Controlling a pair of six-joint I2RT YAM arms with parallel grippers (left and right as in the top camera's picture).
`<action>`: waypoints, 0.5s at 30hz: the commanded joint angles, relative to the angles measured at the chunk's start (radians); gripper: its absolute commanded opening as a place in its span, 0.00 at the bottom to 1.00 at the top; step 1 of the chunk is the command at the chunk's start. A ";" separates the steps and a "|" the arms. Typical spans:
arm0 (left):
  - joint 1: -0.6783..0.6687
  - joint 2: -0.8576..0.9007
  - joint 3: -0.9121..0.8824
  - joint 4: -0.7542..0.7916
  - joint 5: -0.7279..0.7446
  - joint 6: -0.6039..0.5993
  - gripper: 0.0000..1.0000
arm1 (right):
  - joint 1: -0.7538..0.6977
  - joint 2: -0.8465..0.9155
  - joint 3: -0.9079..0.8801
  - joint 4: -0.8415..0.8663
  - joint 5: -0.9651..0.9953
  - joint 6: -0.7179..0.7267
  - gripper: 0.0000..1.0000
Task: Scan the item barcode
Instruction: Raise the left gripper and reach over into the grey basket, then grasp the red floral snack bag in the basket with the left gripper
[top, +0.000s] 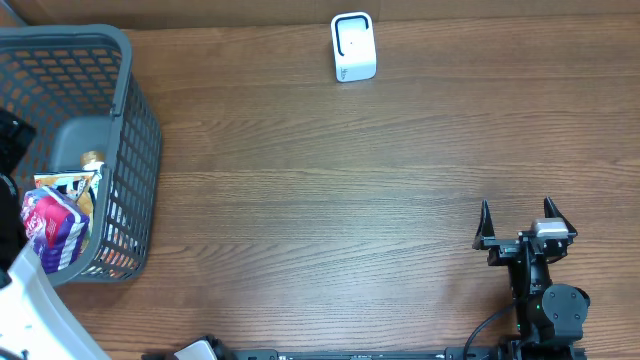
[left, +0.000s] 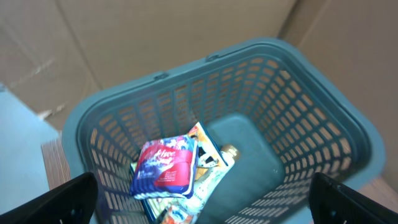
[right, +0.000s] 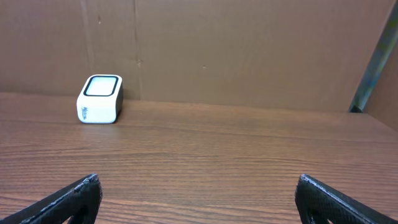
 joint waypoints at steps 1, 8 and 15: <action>0.018 0.079 -0.006 0.002 0.081 -0.097 1.00 | 0.005 -0.009 -0.010 0.006 0.007 0.000 1.00; 0.040 0.219 -0.006 0.004 0.093 -0.086 1.00 | 0.005 -0.009 -0.010 0.006 0.007 0.000 1.00; 0.109 0.341 -0.006 -0.069 0.115 -0.098 1.00 | 0.005 -0.009 -0.010 0.006 0.007 0.000 1.00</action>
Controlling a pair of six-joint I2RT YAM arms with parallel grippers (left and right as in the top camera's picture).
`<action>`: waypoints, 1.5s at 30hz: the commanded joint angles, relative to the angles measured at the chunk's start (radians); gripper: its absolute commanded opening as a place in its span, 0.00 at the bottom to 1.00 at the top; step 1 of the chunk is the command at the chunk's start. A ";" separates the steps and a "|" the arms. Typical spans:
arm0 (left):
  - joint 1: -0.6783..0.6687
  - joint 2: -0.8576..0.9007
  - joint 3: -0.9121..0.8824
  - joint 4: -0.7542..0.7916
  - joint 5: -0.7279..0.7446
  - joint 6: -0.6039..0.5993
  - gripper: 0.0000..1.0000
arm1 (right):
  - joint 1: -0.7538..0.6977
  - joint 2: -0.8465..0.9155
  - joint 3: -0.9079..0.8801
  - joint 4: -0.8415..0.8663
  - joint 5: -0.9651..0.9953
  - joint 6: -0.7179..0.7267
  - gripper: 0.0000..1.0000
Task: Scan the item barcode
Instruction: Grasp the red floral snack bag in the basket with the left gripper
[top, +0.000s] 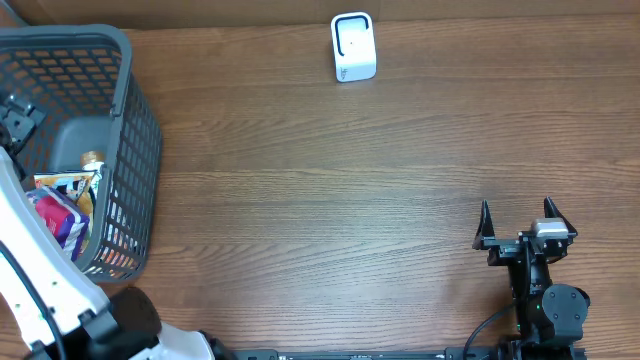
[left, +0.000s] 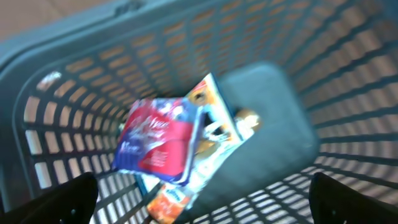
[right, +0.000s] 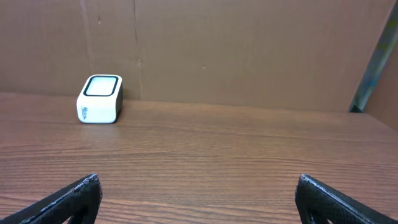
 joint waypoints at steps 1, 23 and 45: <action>0.035 0.060 -0.003 -0.033 0.028 -0.033 1.00 | 0.005 -0.009 -0.010 0.006 0.007 -0.001 1.00; 0.041 0.437 -0.003 -0.165 -0.045 -0.043 0.92 | 0.005 -0.009 -0.010 0.006 0.007 -0.001 1.00; 0.076 0.494 -0.054 -0.193 -0.085 -0.106 0.92 | 0.005 -0.009 -0.010 0.006 0.007 -0.001 1.00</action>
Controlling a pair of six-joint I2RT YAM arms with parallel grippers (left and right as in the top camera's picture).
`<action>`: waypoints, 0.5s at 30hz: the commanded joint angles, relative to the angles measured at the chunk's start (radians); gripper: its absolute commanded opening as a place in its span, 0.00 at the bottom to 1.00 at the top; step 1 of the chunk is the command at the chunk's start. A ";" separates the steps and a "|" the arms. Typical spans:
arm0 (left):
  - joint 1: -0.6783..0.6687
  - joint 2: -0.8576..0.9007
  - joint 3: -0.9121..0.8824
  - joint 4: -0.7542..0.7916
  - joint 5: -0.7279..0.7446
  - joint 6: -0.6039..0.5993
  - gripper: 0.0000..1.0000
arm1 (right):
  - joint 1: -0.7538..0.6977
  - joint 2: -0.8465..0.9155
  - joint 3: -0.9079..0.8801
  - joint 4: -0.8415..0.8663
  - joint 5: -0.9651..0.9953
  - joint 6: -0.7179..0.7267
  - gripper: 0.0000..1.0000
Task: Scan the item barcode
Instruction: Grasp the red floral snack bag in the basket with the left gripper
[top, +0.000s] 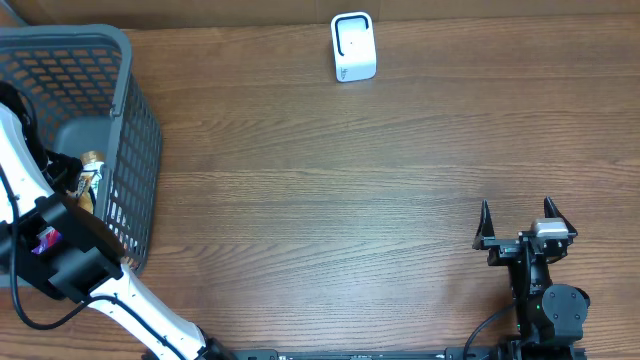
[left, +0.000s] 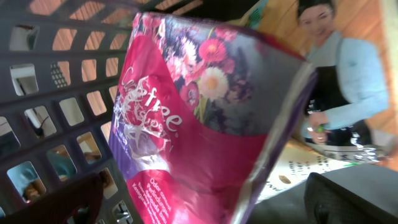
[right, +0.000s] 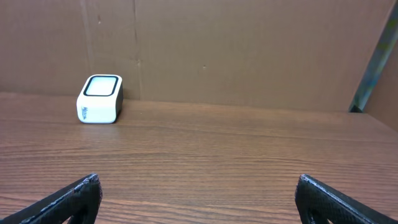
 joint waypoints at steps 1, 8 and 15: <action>0.003 0.003 -0.046 0.011 -0.022 -0.027 0.91 | 0.005 -0.009 -0.010 0.006 0.007 -0.001 1.00; 0.005 0.003 -0.119 0.048 -0.022 0.008 0.46 | 0.005 -0.009 -0.010 0.006 0.007 -0.001 1.00; 0.006 0.002 -0.106 0.043 -0.026 0.011 0.04 | 0.005 -0.009 -0.010 0.006 0.007 -0.001 1.00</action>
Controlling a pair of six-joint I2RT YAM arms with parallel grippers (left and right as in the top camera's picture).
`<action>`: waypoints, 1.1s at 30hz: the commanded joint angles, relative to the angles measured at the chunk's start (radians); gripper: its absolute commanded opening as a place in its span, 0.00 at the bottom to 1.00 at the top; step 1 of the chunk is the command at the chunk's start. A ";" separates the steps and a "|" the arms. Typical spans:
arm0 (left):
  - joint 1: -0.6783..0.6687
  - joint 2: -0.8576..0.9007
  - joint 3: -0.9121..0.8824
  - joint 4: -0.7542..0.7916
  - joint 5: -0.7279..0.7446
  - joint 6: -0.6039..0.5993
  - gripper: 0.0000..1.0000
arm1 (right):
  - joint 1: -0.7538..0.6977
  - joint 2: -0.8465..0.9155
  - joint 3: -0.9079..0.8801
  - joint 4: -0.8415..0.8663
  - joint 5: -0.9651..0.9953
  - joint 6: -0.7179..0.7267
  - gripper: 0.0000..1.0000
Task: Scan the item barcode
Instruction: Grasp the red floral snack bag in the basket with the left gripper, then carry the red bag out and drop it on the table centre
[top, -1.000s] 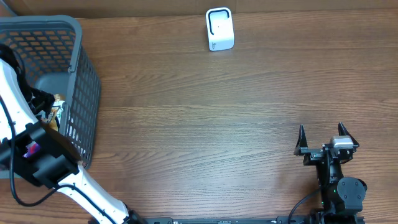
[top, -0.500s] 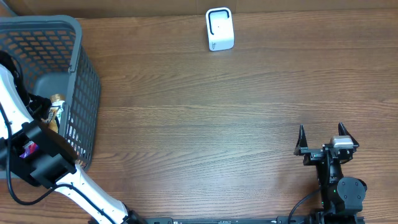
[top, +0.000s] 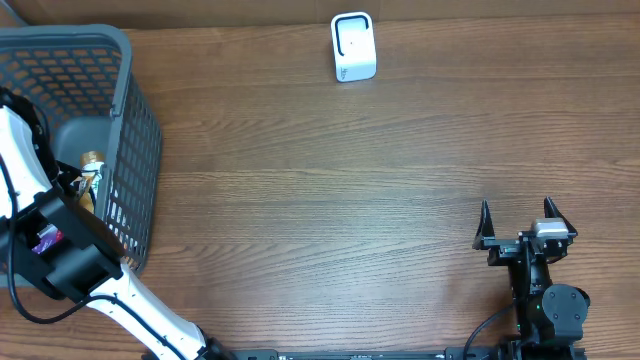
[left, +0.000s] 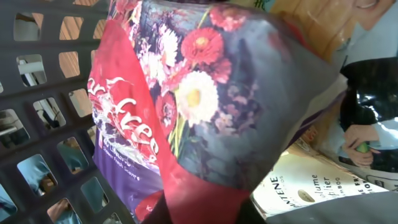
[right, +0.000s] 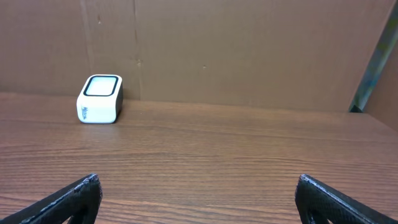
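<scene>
A pink and purple flowered pack (left: 186, 93) fills the left wrist view, lying inside the grey mesh basket (top: 125, 70) at the table's left edge. My left gripper (left: 202, 214) is down in the basket, its dark fingers pressed against both sides of the pack's lower end. From overhead the arm hides the pack almost wholly. The white barcode scanner (top: 353, 46) stands at the far middle of the table, also seen as a white box (right: 99, 99). My right gripper (top: 517, 215) rests open near the front right, holding nothing.
Under the pack lies a printed Pantene sachet (left: 323, 180). A bottle with a gold cap (top: 91, 160) is beside it in the basket. The basket's tall mesh walls (left: 43, 106) close in on the left gripper. Brown cardboard backs the table.
My left gripper's fingers stood wide apart at the frame corners around the pack. Now they are drawn in against its lower end, and the pack looms closer. The right arm has not moved.
My left gripper was open high above the basket, with the pack and sachets seen below. Then it was lower over them. Later it was open down inside the basket right at the pack, and now it is shut on it. The right arm stayed still.
</scene>
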 joint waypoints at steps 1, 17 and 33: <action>0.005 0.001 0.025 -0.019 -0.014 0.005 0.04 | 0.005 -0.009 -0.010 0.006 0.007 0.000 1.00; 0.000 -0.381 0.420 -0.016 0.188 0.043 0.04 | 0.005 -0.009 -0.010 0.006 0.007 0.000 1.00; -0.600 -0.607 0.393 -0.025 0.609 0.071 0.04 | 0.005 -0.009 -0.010 0.006 0.007 0.000 1.00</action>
